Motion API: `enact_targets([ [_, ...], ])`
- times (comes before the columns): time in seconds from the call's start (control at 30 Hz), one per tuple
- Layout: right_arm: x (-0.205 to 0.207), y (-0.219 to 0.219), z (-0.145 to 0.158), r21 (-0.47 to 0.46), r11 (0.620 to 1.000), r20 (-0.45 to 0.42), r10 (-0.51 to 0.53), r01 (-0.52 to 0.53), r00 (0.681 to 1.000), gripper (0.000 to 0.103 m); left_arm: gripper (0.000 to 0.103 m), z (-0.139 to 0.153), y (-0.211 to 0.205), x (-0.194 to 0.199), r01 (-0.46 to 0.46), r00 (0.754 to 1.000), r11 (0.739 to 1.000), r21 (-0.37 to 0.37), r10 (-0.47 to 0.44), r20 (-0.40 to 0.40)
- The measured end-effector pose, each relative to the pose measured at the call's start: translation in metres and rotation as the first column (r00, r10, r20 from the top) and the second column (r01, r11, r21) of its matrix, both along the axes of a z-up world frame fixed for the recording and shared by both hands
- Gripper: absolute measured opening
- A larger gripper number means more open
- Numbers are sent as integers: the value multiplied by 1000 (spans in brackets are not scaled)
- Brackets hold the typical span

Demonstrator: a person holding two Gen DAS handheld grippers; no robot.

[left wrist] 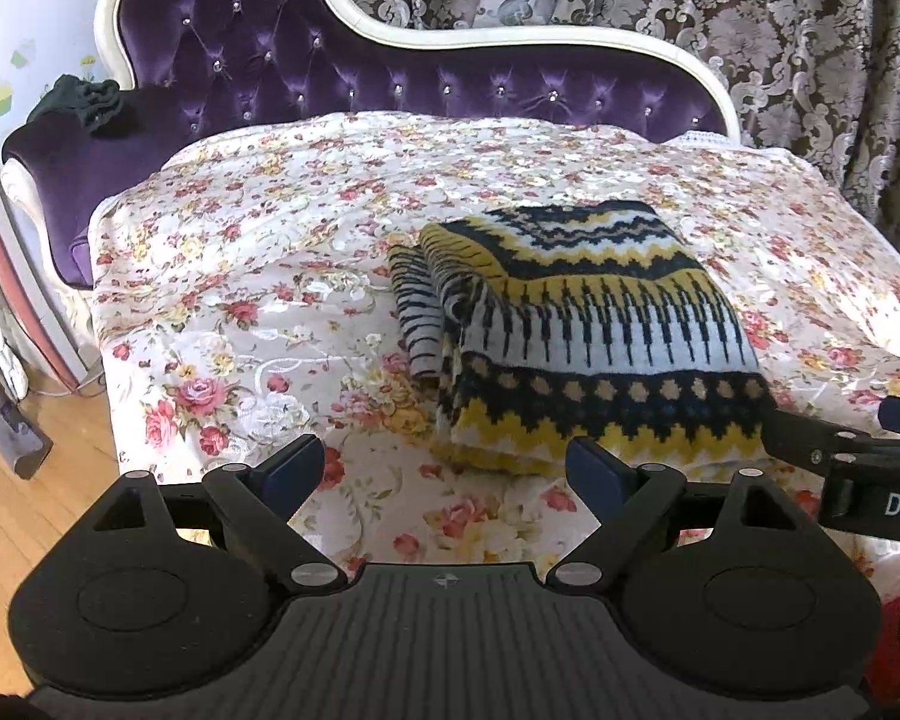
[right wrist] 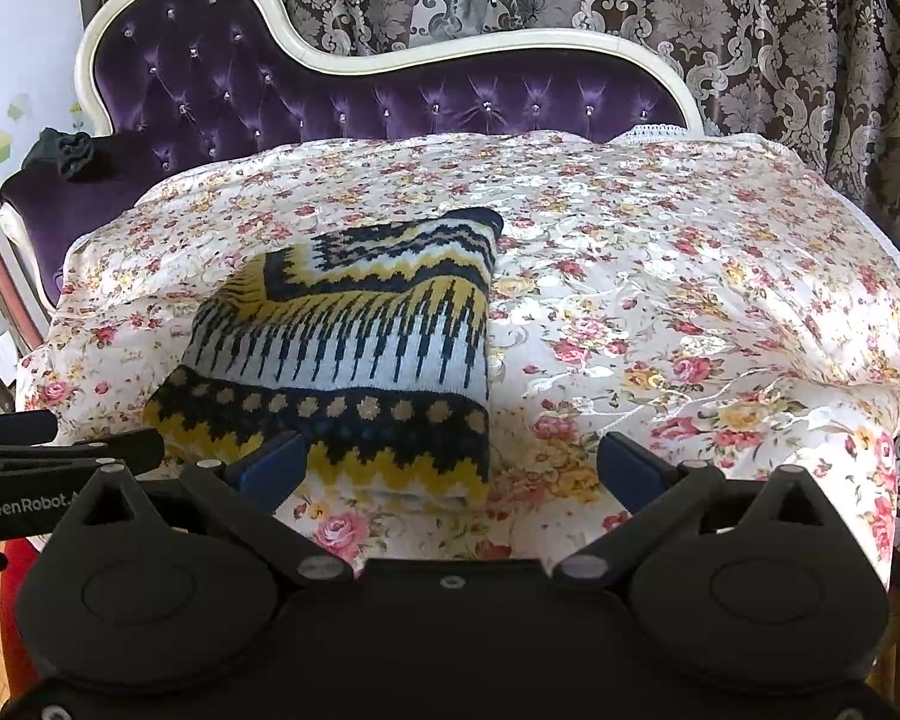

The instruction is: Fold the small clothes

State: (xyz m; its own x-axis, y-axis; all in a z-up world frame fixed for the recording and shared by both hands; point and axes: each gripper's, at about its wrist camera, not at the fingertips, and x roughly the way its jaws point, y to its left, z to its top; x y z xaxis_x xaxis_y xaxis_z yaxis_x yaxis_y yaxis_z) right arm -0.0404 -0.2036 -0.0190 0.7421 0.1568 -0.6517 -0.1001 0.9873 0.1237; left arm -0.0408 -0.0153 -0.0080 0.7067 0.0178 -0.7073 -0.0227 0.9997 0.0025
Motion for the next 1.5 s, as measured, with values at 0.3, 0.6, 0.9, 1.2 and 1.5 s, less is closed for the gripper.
enact_targets([
  [0.3,3,-1,-3,-1,1000,-20,1,-1,1000,102,88,-3,2,2,-3,1000,1000,2,3,-27],
  [0.6,6,-1,-5,5,1000,-33,6,-6,999,102,88,-5,1,5,4,999,1000,4,-4,-47],
  [0.9,9,-1,-8,11,1000,-49,10,-10,999,102,88,-6,0,9,5,998,1000,7,-5,-61],
  [1.2,11,1,-10,15,1000,-59,13,-12,998,102,88,-7,-2,10,7,998,1000,7,-6,-69],
  [1.5,11,1,-12,25,1000,-66,17,-15,998,102,88,-8,-1,10,5,997,1000,12,-4,-73],
])
